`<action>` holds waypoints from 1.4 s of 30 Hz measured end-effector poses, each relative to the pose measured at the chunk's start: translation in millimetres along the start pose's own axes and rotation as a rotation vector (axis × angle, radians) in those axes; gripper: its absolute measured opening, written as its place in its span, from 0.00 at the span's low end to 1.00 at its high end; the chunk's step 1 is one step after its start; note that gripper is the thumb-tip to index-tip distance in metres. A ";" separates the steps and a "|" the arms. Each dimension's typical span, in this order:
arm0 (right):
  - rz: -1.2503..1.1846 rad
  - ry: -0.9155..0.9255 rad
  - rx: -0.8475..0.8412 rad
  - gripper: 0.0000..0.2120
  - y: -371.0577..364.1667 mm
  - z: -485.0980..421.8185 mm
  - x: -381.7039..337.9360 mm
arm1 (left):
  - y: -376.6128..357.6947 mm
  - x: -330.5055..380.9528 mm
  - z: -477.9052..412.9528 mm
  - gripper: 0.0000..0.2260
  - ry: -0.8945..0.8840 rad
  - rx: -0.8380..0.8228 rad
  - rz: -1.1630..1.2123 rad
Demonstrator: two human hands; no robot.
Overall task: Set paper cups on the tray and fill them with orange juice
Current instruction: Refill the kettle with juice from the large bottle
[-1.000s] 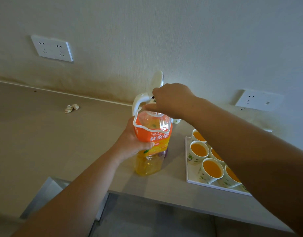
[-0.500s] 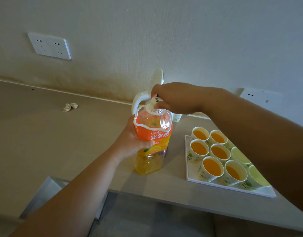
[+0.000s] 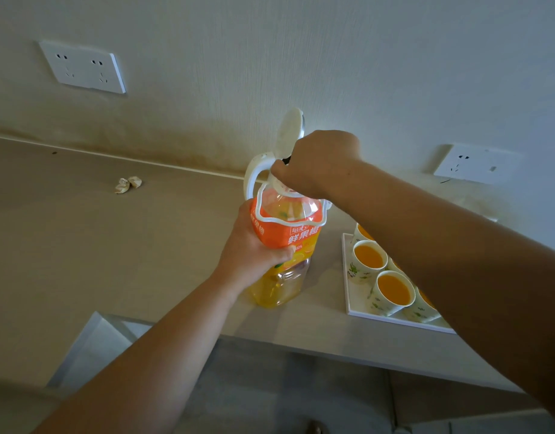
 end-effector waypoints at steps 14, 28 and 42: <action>-0.044 0.499 -0.158 0.25 12.4 15.0 25.6 | 17.0 0.3 -0.7 0.41 -0.021 -0.270 0.055; -0.647 -0.002 -0.020 0.24 -17.4 36.3 20.6 | 8.4 5.2 18.8 0.40 -0.032 0.014 0.083; -1.358 -0.009 -0.643 0.27 -75.0 2.1 -21.9 | 77.6 24.9 30.4 0.39 -0.060 0.440 0.044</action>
Point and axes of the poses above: each hand's wrist, its own z-axis away from the middle knuckle, its own y-axis out of the back of the hand, x = y × z, the point moved 1 cm from there along -z, towards the middle knuckle, and after that the axes turned 13 degrees about -z, right-handed, at the moved point
